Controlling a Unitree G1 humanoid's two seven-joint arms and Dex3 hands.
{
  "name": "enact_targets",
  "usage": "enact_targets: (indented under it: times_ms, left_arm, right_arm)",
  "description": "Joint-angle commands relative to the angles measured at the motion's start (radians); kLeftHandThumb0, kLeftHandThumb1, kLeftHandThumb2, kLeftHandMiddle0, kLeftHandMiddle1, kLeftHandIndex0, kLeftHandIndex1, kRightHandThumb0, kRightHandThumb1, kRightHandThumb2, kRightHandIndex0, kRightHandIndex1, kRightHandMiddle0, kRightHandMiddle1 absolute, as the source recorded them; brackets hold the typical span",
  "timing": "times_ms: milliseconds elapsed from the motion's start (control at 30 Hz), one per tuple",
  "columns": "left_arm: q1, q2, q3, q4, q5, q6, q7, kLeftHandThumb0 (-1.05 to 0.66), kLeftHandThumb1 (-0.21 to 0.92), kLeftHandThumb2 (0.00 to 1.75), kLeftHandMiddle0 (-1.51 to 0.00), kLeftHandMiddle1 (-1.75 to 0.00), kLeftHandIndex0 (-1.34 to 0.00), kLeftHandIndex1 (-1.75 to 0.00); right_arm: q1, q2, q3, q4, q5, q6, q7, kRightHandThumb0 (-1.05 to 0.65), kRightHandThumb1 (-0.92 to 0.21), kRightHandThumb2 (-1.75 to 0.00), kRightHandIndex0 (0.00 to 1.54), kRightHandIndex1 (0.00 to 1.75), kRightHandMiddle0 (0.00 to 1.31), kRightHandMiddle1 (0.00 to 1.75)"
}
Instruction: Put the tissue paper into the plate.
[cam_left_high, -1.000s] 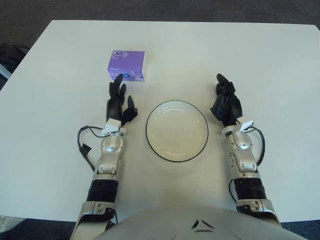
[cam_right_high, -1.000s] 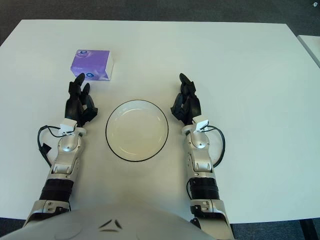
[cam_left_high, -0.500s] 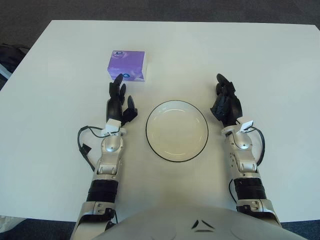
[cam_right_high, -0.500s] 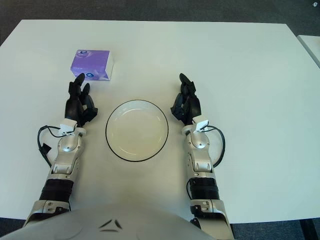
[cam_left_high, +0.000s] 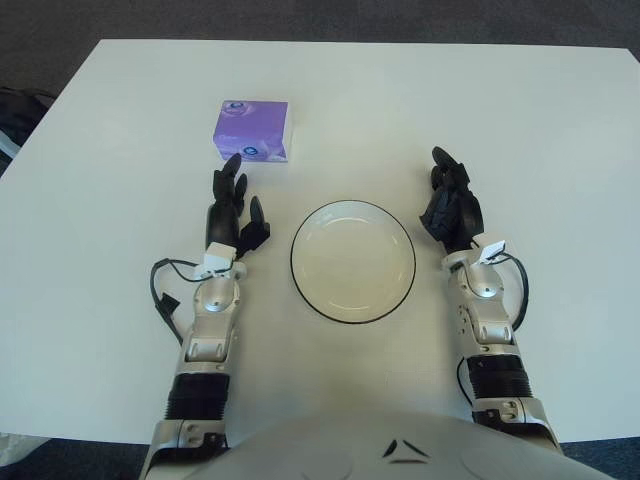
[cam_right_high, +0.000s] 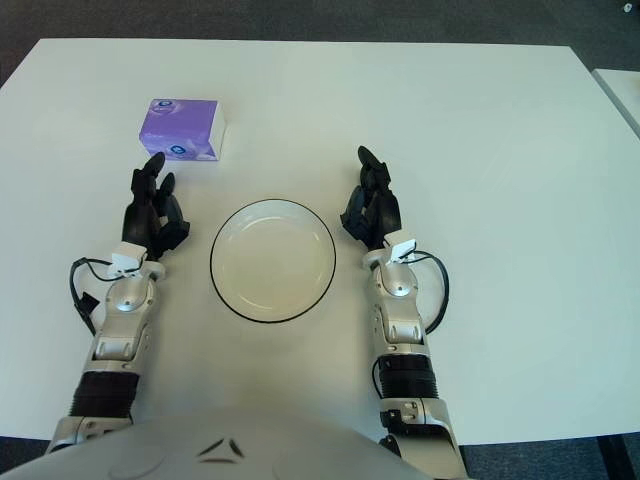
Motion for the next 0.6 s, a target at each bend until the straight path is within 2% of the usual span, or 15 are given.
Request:
enact_targets:
  times_ms: [0,100,267,533,567]
  left_arm:
    - [0.031,0.025,0.033,-0.099,0.001,0.042,-0.011,-0.68,0.92,0.9,-0.35,-0.01,0.0,-0.56]
    - [0.026,0.057,0.048,-0.147,0.011,0.024,-0.025,-0.67,0.92,0.89,-0.34,0.0,0.0,-0.54]
    - [-0.002,0.12,0.078,-0.154,0.021,-0.031,-0.049,-0.67,0.92,0.88,-0.31,0.0,0.0,-0.51]
    - [-0.034,0.221,0.104,-0.127,0.094,-0.181,-0.052,-0.69,0.92,0.87,-0.29,0.0,0.0,-0.42]
    - [-0.059,0.242,0.109,-0.122,0.125,-0.192,-0.039,-0.69,0.92,0.87,-0.28,0.0,0.0,-0.41]
  right_arm:
    - [0.057,0.0,-0.004,0.087,0.004,0.051,-0.001,-0.72,-0.92,-0.99,0.23,0.0,0.0,0.38]
    - [0.049,-0.001,-0.005,0.107,0.005,0.043,0.002,-0.72,-0.92,-0.99,0.23,0.0,0.0,0.38]
    - [0.037,-0.001,-0.005,0.131,0.008,0.032,0.005,-0.72,-0.92,-0.98,0.23,0.0,0.0,0.38]
    - [0.017,0.0,-0.004,0.17,0.005,0.015,0.003,-0.72,-0.92,-0.98,0.23,0.0,0.0,0.38]
    - [0.014,0.001,-0.003,0.176,0.003,0.013,0.002,-0.72,-0.92,-0.98,0.23,0.0,0.0,0.39]
